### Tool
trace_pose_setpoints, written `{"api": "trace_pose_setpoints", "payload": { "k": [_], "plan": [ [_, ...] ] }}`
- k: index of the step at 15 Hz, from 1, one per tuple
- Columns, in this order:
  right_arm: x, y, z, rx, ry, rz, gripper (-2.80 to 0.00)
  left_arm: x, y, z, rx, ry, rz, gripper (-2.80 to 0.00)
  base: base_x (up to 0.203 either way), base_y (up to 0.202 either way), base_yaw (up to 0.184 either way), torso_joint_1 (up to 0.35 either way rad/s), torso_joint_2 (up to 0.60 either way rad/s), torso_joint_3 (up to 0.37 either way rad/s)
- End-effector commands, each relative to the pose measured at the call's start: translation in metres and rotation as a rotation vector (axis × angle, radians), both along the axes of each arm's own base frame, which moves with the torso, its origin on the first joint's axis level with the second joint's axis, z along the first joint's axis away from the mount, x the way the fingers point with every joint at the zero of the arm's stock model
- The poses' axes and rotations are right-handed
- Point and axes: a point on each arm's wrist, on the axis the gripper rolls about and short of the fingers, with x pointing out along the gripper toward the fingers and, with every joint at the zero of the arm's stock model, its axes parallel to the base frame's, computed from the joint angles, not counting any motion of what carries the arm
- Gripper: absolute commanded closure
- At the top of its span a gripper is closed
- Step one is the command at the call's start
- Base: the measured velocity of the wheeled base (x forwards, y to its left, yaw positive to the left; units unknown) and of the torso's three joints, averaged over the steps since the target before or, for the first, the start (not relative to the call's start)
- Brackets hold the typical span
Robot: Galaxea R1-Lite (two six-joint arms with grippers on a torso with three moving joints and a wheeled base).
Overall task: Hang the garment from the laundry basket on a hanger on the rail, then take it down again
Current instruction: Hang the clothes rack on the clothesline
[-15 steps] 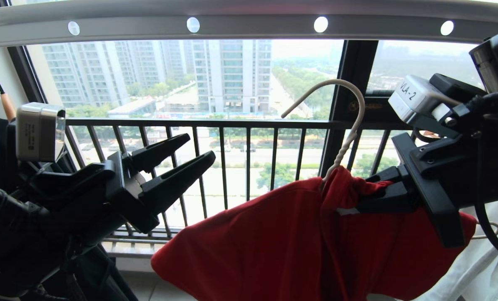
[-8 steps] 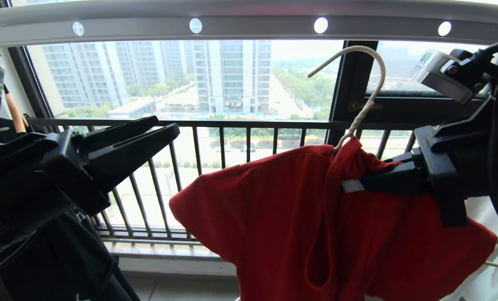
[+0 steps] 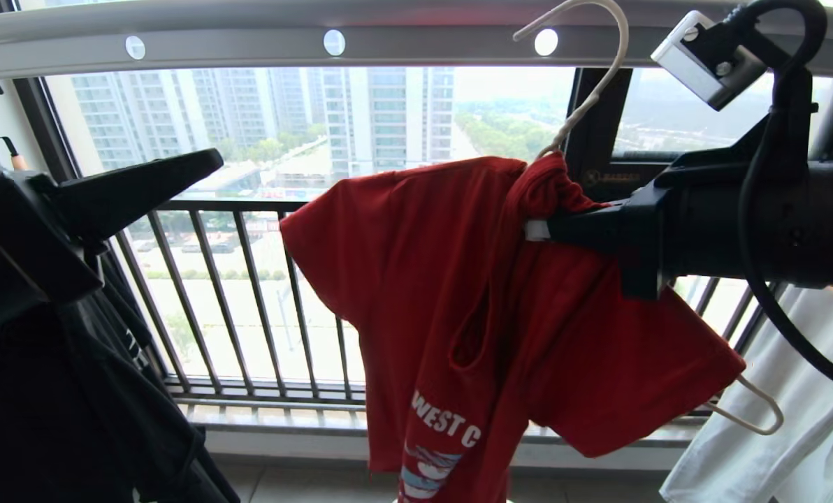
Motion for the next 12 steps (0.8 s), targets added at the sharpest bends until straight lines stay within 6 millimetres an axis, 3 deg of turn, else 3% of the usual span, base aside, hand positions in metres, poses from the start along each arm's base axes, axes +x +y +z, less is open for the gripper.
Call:
{"api": "trace_pose_setpoints", "payload": {
  "k": [1,7,12],
  "plan": [
    [0.009,0.001,-0.004,-0.009,0.002,-0.041,0.00,-0.001,0.001,0.004,-0.006,-0.019,0.003,0.00,0.000,0.000,0.000,0.000,0.00,0.000],
    [0.035,-0.021,-0.007,-0.003,-0.004,-0.166,0.00,0.003,0.000,0.002,-0.005,-0.007,0.014,0.00,0.000,0.000,0.000,0.000,0.00,0.000],
    [0.054,-0.016,-0.004,0.012,-0.019,-0.186,0.00,0.004,0.000,-0.001,0.004,0.001,0.017,0.00,0.000,0.000,0.000,0.000,0.00,0.000]
  ]
}}
